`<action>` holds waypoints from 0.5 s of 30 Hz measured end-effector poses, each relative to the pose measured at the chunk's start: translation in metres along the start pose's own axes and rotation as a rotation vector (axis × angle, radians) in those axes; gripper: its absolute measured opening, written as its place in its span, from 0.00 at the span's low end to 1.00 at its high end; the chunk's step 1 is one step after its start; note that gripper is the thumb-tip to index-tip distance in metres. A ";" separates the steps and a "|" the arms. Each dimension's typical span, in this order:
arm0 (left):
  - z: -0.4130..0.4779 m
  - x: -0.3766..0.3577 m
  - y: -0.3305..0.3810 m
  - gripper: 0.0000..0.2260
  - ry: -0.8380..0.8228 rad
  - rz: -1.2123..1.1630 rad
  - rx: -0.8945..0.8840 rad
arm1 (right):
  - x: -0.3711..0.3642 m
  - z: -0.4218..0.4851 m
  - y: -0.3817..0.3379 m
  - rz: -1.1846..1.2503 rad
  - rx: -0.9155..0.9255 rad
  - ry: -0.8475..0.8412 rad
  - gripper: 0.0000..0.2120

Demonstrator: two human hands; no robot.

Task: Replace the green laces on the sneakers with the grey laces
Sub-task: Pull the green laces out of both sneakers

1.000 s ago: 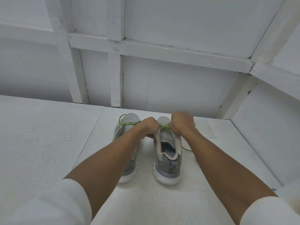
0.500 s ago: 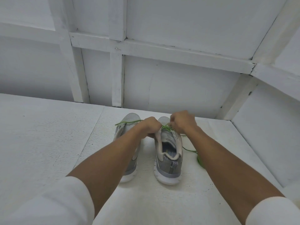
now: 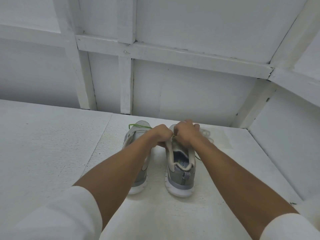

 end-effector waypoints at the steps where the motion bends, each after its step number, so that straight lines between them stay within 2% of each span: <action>1: 0.001 0.000 0.000 0.06 0.000 -0.004 -0.003 | 0.000 0.000 0.002 -0.021 -0.012 0.011 0.07; 5: 0.002 0.000 -0.001 0.05 0.001 -0.059 0.001 | 0.027 0.000 0.029 -0.153 -0.128 0.160 0.06; 8: 0.001 0.000 -0.002 0.04 -0.002 -0.072 0.008 | 0.051 -0.008 0.066 -0.168 -0.313 0.285 0.12; 10: 0.001 0.000 -0.003 0.04 0.000 -0.065 0.014 | 0.054 -0.009 0.077 -0.131 -0.360 0.312 0.15; 13: 0.000 0.000 -0.002 0.05 -0.003 -0.062 0.020 | 0.035 0.002 0.056 0.032 -0.192 0.173 0.25; 15: -0.001 0.001 -0.001 0.05 -0.002 -0.070 0.021 | 0.010 0.009 0.030 0.043 -0.032 0.015 0.25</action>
Point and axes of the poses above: each hand's wrist, its own z-axis towards the middle knuckle, its own x-axis out of the back of the hand, y = z × x, the point moved 8 cm from there along z, towards the middle knuckle, and after that the axes turned 7 degrees about -y, right-handed, at the moved point
